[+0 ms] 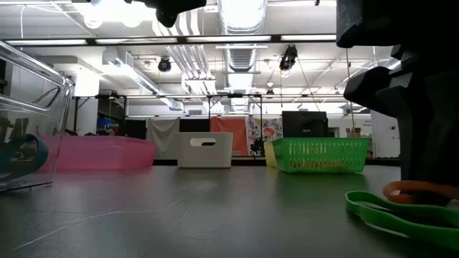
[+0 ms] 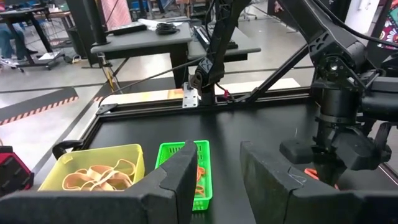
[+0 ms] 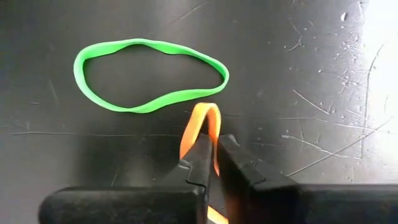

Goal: Sort rubber bands into baskets
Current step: Put the orange rubber band into the green bin

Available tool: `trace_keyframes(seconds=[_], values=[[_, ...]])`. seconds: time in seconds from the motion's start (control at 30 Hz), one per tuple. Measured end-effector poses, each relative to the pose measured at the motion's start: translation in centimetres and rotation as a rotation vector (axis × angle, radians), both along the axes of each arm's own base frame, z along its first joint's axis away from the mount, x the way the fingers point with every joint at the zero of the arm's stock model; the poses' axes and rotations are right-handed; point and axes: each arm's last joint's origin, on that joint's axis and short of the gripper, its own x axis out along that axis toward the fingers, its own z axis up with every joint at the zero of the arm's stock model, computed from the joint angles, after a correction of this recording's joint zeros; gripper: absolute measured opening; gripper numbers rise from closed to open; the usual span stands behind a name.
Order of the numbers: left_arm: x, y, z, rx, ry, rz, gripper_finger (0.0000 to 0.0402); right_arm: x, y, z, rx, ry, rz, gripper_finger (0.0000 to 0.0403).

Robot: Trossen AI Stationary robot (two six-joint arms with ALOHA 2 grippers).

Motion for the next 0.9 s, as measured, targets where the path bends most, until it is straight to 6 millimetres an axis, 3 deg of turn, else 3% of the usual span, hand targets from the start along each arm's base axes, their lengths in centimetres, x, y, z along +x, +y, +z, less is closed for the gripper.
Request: trace_keyframes(seconds=[0.23,0.37,0.53,0.7,0.9], values=[[0.0,0.0,-0.1,-0.008,0.005,0.001,0.0107,-0.1,-1.2,2.4,-0.134,-0.117,-0.021,0.0009],[0.0,-0.2,0.0,-0.016,0.004,-0.005,0.0107,0.0,-4.5,5.6,-0.27,-0.226,-0.136,0.0009],[0.0,-0.4,0.0,-0.014,0.002,-0.015,0.0107,-0.3,-9.5,7.0,-0.445,-0.303,-0.262,0.0009],[0.0,-0.4,-0.1,-0.013,0.008,-0.014,0.0107,-1.1,-15.1,5.9,-0.525,-0.246,-0.391,0.0009],[0.0,-0.4,-0.1,-0.012,0.015,-0.015,0.0107,-2.1,-18.7,5.7,-0.473,-0.3,-0.559,0.001]])
